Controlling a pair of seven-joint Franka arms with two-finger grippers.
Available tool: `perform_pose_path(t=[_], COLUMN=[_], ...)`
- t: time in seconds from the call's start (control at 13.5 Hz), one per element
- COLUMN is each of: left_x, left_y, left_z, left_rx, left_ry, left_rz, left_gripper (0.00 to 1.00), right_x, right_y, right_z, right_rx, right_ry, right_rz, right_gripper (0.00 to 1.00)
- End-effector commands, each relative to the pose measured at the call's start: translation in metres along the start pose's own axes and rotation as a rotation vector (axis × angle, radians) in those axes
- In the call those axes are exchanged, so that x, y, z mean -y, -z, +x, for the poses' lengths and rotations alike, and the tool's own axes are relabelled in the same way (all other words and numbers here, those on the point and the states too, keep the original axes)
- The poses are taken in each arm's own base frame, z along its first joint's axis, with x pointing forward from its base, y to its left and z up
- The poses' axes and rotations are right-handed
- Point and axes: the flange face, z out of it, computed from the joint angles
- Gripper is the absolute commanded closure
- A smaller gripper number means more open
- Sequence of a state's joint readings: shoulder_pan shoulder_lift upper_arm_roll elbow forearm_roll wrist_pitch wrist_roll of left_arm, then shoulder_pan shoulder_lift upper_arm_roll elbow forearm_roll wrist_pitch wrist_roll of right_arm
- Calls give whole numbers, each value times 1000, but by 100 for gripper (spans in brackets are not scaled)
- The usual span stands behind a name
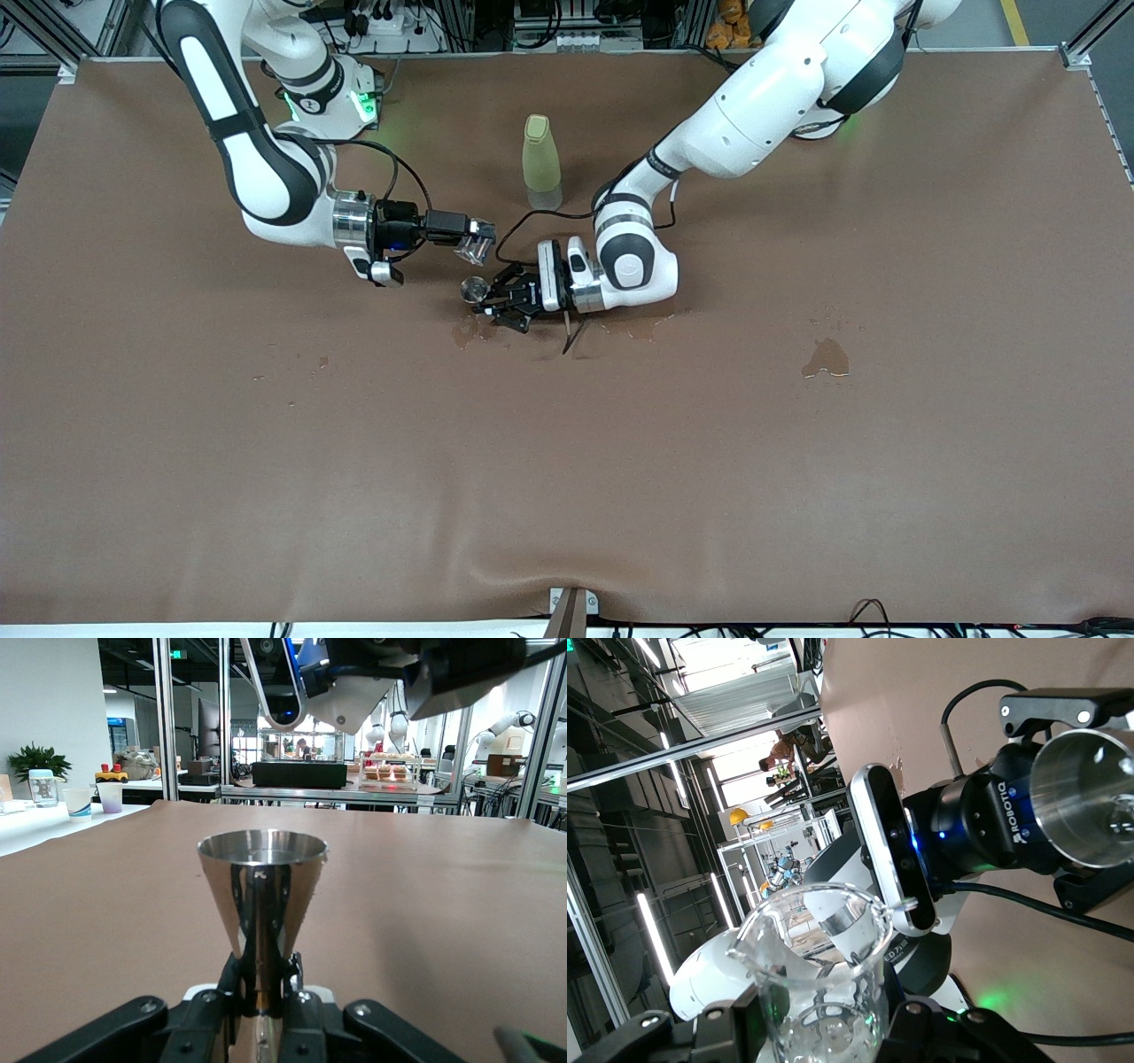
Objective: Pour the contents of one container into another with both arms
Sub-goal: 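Tilt the beaker upright and withdraw the right gripper while the left gripper moves the jigger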
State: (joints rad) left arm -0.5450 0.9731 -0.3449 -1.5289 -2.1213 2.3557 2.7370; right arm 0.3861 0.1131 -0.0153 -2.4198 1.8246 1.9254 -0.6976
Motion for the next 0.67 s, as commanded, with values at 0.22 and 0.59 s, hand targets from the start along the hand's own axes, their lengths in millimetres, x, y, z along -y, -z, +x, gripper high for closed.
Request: perform_pose_path(t=[0.22, 0.59], left_x=[-3, 6], left_y=[3, 44], left_z=[-2, 6], left_rx=[-16, 19], left_ry=[-74, -67], left_rz=[28, 46], left_gripper=[100, 100], right_x=[35, 75], right_y=[32, 115], right_z=[21, 64], right_rx=[3, 50], right_ry=[398, 868], right_rz=[-27, -147], right_gripper=[100, 100])
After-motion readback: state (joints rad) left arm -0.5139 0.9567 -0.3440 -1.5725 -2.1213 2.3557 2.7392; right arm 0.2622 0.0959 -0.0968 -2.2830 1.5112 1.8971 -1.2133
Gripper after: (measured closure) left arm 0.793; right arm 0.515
